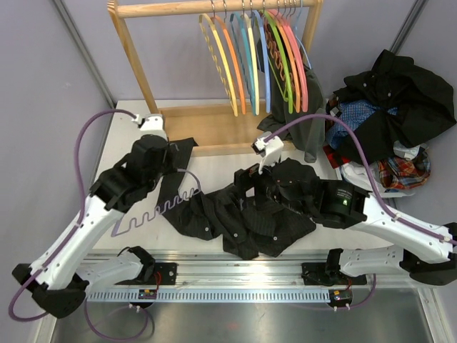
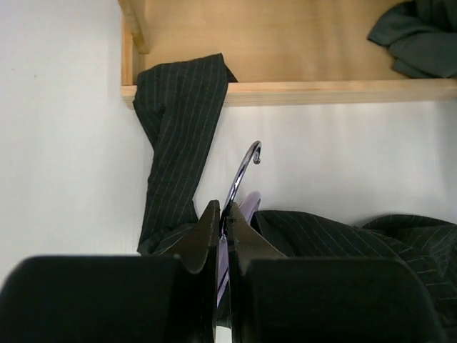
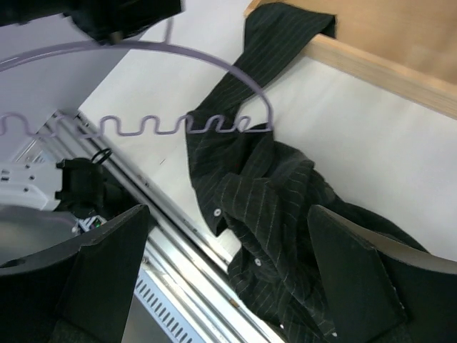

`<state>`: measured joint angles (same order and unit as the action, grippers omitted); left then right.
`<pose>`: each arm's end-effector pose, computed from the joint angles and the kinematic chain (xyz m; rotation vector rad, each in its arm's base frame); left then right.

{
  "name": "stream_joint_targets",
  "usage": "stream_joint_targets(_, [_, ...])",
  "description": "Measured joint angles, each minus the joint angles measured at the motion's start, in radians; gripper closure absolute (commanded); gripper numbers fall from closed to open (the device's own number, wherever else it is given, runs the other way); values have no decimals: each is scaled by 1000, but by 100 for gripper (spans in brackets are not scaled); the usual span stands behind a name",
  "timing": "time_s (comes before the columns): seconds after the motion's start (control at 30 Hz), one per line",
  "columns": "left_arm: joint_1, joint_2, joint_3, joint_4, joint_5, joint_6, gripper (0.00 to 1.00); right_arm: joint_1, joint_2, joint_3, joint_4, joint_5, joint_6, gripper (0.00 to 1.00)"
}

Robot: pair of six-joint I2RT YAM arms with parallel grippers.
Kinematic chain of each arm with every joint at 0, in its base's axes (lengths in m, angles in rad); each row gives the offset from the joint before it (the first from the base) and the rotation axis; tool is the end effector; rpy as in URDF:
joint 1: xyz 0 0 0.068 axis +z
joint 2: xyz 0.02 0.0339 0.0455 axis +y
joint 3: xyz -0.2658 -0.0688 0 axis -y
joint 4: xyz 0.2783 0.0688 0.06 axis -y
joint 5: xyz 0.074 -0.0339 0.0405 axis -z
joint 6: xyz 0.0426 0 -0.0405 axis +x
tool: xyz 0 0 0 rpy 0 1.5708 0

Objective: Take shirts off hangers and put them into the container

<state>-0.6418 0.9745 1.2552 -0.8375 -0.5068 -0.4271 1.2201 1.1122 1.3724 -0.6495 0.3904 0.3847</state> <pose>0.1854 -0.1127 0.4094 -0.0729 2.0520 -0.1221 0.1048 0.2393 0.4384 -0.5616 1.9107 0.6807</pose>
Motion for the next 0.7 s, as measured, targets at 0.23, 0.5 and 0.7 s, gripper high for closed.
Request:
stream_joint_targets(0.23, [-36, 80, 38, 61, 22, 12, 100, 0, 45, 3, 54, -125, -27, 0])
stream_joint_targets(0.5, [-46, 131, 211, 111, -72, -7, 100, 0, 51, 8, 114, -182, -34, 0])
stream_joint_targets(0.7, [-83, 346, 292, 91, -167, -43, 100, 2, 93, 70, 137, -218, -34, 1])
